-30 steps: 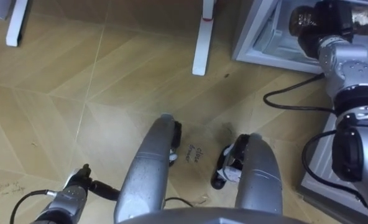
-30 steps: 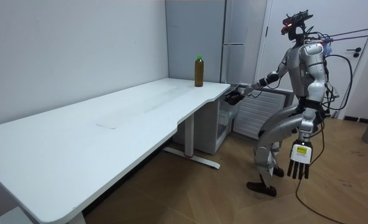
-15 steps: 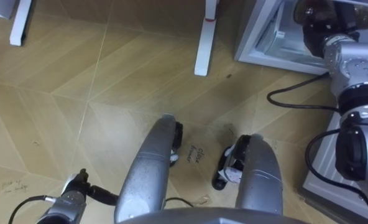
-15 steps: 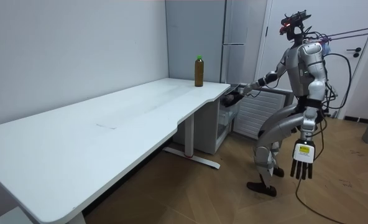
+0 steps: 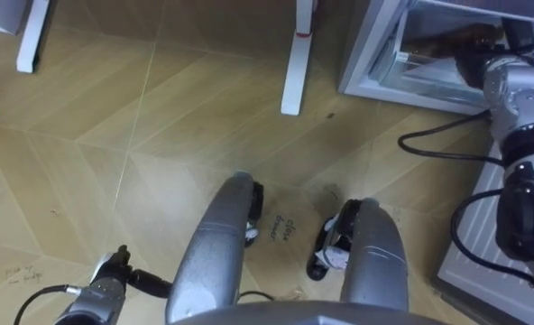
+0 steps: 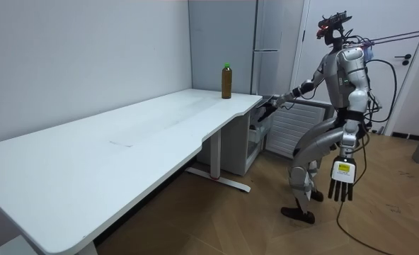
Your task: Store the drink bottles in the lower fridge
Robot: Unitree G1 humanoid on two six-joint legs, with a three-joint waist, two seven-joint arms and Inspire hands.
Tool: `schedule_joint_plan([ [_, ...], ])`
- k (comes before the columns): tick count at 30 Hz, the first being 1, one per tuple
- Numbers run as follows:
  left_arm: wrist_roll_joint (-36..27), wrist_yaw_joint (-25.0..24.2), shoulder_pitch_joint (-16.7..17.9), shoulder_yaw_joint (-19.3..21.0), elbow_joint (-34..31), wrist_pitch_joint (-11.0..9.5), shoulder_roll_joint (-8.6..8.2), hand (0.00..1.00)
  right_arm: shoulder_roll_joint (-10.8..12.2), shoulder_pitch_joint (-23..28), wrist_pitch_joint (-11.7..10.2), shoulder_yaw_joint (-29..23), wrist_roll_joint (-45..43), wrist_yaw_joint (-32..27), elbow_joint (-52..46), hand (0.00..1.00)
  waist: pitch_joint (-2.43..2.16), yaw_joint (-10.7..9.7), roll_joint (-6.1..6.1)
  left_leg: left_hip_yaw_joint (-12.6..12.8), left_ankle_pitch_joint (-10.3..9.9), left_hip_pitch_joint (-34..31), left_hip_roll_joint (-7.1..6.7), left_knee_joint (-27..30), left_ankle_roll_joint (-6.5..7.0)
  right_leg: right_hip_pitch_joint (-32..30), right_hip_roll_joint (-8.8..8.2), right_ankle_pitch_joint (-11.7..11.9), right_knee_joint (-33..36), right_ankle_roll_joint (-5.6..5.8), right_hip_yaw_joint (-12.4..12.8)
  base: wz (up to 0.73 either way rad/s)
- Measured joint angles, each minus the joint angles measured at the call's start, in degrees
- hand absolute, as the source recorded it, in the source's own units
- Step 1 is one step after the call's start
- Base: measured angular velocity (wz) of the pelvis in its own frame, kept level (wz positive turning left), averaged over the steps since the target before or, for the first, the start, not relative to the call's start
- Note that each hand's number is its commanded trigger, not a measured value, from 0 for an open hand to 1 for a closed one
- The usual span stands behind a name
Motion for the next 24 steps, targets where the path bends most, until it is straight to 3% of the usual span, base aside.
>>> schedule_joint_plan([
  [8,-0.5,0.5,1.3,0.0,-2.3,-0.2,0.01,0.00,0.0,0.4,0.5,0.0,0.1,2.7,1.3,0.00,-0.01,0.1,0.01,0.5,0.0,1.0,0.92,-1.5,0.11,1.2,0.53,0.9,-2.5,-0.13,-0.4,-0.05],
  [13,-1.1,0.5,1.3,0.0,-2.9,-0.4,0.06,0.00,0.0,2.5,0.8,0.5,-0.2,3.7,1.4,0.00,0.00,0.0,-0.01,0.7,0.1,3.5,0.86,-3.7,0.28,3.8,1.07,1.5,-5.2,0.53,-0.4,-0.01],
  [18,-1.1,0.4,1.4,-0.1,-2.7,-0.6,0.06,0.00,0.0,4.8,3.8,0.9,-2.4,4.1,1.5,0.00,0.03,-0.7,-0.06,1.5,0.2,8.1,1.27,-7.4,0.55,8.3,2.30,2.3,-9.5,1.61,0.0,-0.05],
  [24,-1.0,0.0,1.1,0.6,-2.7,-0.6,0.04,0.00,0.0,5.2,6.3,2.2,-2.4,4.1,4.1,0.00,0.01,-1.3,0.02,2.0,0.3,11.5,2.09,-9.5,0.64,12.4,3.16,3.3,-13.6,1.98,-0.3,-0.04],
])
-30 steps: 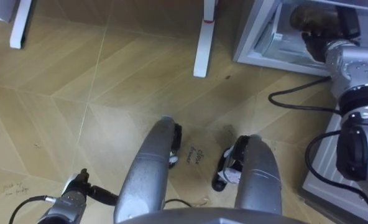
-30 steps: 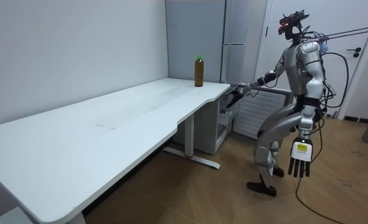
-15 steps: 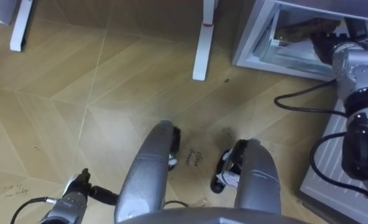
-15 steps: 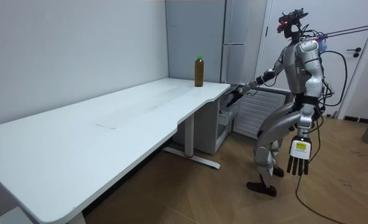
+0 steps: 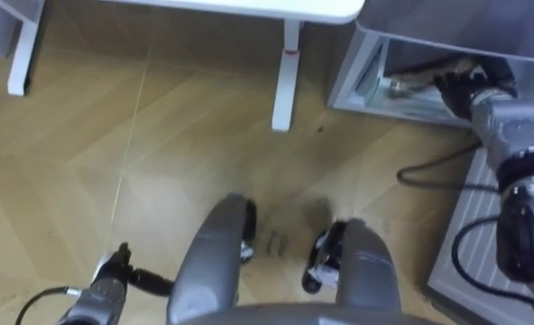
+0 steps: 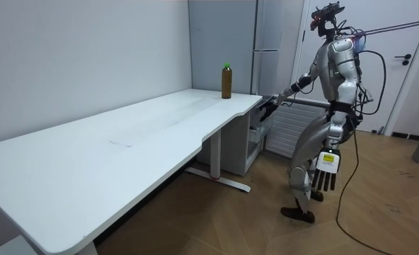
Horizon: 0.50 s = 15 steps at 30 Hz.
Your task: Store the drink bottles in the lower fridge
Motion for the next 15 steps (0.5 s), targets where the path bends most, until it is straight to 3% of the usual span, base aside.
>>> schedule_joint_plan([
  [5,0.0,-2.2,-0.1,3.8,0.9,0.1,0.01,0.00,0.1,1.2,0.8,0.0,-0.1,0.9,1.6,0.00,0.00,0.0,0.40,0.0,0.1,3.2,0.51,-2.7,0.12,3.8,1.06,1.1,-4.1,0.65,-0.4,-0.03],
  [13,0.1,-3.6,1.9,4.2,1.1,0.7,-0.02,0.00,0.2,8.3,2.0,-1.2,0.0,4.7,1.6,0.00,-0.19,0.2,0.76,1.0,1.3,12.9,-0.15,-11.4,1.35,13.9,1.50,3.7,-14.4,2.43,-1.3,0.02],
  [15,0.0,-3.6,2.9,4.3,1.1,0.7,-0.23,0.00,1.3,11.1,2.0,-1.8,0.3,6.0,1.6,0.00,-0.29,0.2,0.81,1.4,1.3,17.0,-0.19,-14.2,1.42,18.5,1.94,4.7,-18.4,2.98,-1.6,-0.05],
])
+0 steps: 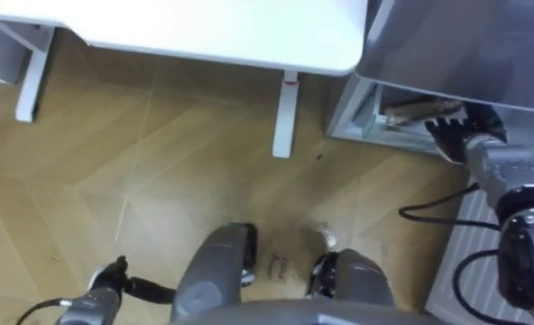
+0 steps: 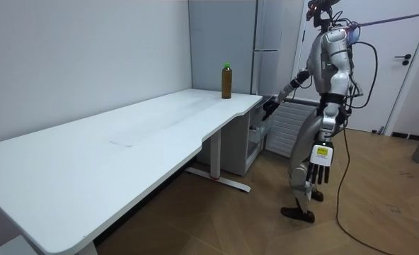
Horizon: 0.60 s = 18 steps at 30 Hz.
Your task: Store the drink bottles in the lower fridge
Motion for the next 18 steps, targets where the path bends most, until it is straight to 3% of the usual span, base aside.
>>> schedule_joint_plan([
  [2,0.0,0.2,1.4,1.4,-0.1,0.0,-0.31,0.00,1.4,2.6,0.0,-1.2,-0.1,1.7,-0.1,0.00,-0.37,-0.4,-0.09,0.0,0.1,3.6,0.07,-2.7,0.03,4.0,0.73,1.0,-3.8,0.30,-0.2,-0.04],
  [3,0.1,0.3,2.5,2.0,-0.4,0.0,-0.33,0.00,2.0,4.8,0.2,-1.3,-0.2,3.0,-0.5,0.00,-0.96,-1.0,-0.19,0.0,0.2,5.6,0.14,-4.5,-0.03,6.5,1.14,1.9,-6.6,0.43,-0.6,0.00],
  [7,0.1,1.5,6.5,2.9,-1.4,-0.1,-0.47,0.00,3.2,13.3,0.3,-1.4,-0.2,7.4,-2.8,0.00,-2.47,-1.8,-1.27,0.1,1.3,13.9,-0.08,-11.3,-0.23,14.8,2.28,5.0,-15.2,0.94,-0.7,-0.08],
  [8,0.1,1.5,7.6,4.7,-1.4,-0.2,-0.79,0.00,3.6,16.1,0.2,-2.2,-0.3,8.7,-3.1,0.00,-2.89,-1.8,-1.60,0.1,1.4,16.2,-0.04,-13.0,-0.26,17.6,2.78,6.0,-18.2,1.02,-0.7,-0.06],
  [11,0.1,1.6,9.8,8.4,-1.4,-0.2,-1.80,0.00,4.2,21.0,-0.6,-3.4,-1.9,10.4,-3.1,0.00,-2.83,-2.9,-1.91,0.2,1.4,21.3,-0.23,-15.9,-0.28,23.5,3.18,7.4,-23.0,1.34,-1.2,-0.04],
  [18,0.0,2.3,10.6,8.8,-1.7,-0.1,-3.11,0.00,7.0,27.7,-0.2,-1.2,-7.2,16.1,1.1,0.00,-1.86,-3.5,-1.79,0.7,1.4,25.5,-0.19,-18.2,-0.37,27.3,3.44,8.1,-25.4,1.42,-1.1,-0.07],
])
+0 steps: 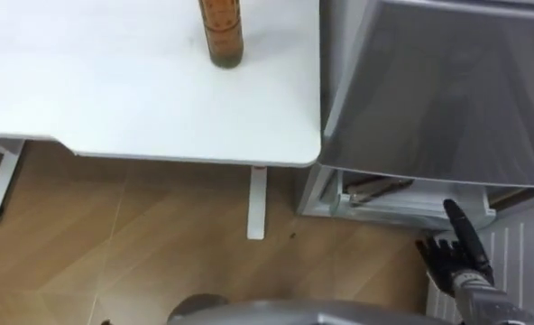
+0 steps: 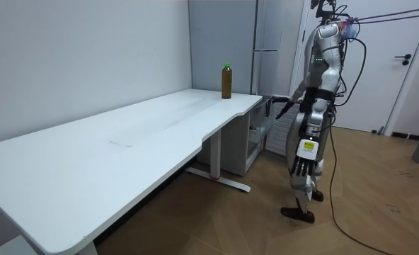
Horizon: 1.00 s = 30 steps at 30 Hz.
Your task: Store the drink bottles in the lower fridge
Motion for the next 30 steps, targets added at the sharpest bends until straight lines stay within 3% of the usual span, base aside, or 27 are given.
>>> schedule_joint_plan([
  [5,0.0,0.3,0.1,0.0,0.2,0.0,-0.82,0.00,1.9,1.6,1.5,0.8,-2.8,2.5,3.7,0.00,-0.01,0.0,0.54,0.5,0.0,0.2,0.00,0.1,0.00,0.2,-0.07,0.1,0.0,0.06,0.3,-0.06],
  [13,0.0,0.1,0.6,2.3,2.3,0.3,-1.83,0.00,1.9,2.4,2.8,1.3,-12.2,4.4,8.2,0.00,-0.01,-1.3,1.83,0.6,0.0,0.3,0.58,0.9,-0.03,1.0,0.36,0.5,0.1,-0.21,0.3,0.00],
  [16,0.1,0.2,0.9,3.4,2.8,0.4,-2.09,0.00,1.8,3.5,3.3,1.3,-20.0,4.3,8.6,0.00,-0.18,-2.6,1.64,-0.5,0.0,0.5,0.36,1.1,-0.08,1.8,0.37,0.5,0.1,-0.21,-0.4,0.14],
  [21,2.3,0.2,1.1,6.5,2.9,0.8,-2.71,0.00,1.6,3.6,4.0,2.6,-42.4,3.1,12.2,0.00,-0.15,-2.6,1.45,-0.5,0.1,1.3,0.38,1.2,-0.10,2.5,0.38,0.5,0.1,-0.21,-0.2,-0.01],
  [30,2.3,0.2,-0.7,7.0,2.9,2.5,-2.69,0.00,1.5,2.1,4.9,3.1,-52.2,0.8,12.0,0.00,-0.10,-2.7,1.06,-0.5,0.1,1.4,0.34,1.7,-0.07,2.5,0.38,0.5,-0.1,-0.19,0.0,0.00],
])
